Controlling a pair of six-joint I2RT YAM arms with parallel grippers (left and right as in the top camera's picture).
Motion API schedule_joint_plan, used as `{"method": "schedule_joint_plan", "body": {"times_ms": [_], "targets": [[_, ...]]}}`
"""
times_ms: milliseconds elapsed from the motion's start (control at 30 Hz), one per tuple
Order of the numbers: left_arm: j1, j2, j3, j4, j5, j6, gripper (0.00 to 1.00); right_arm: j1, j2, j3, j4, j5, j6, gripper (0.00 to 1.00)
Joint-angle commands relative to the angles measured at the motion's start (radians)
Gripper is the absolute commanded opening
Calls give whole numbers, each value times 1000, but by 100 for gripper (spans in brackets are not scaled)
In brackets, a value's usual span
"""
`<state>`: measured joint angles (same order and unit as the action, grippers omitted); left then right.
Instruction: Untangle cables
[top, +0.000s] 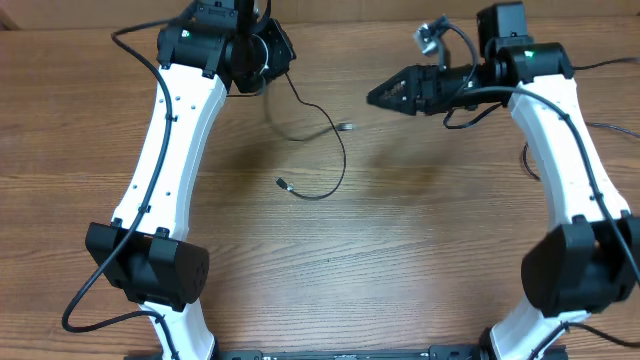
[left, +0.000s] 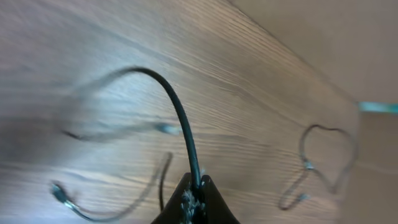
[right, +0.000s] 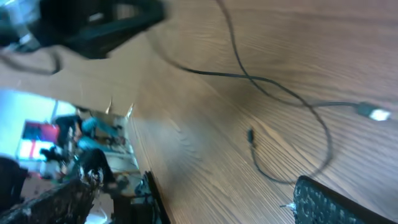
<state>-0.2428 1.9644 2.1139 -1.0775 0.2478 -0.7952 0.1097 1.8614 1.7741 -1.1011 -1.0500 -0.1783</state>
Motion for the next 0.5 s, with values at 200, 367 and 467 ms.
{"method": "schedule_joint_plan", "body": {"times_ms": [200, 367, 467], "targets": [[-8, 3, 0, -20, 272, -209, 4, 198, -5, 7, 228, 137, -32, 82], [-6, 3, 0, -42, 286, -266, 5, 282, -5, 7, 339, 474, 35, 82], [-1, 3, 0, -41, 301, -268, 4, 299, -5, 7, 351, 565, 55, 83]]}}
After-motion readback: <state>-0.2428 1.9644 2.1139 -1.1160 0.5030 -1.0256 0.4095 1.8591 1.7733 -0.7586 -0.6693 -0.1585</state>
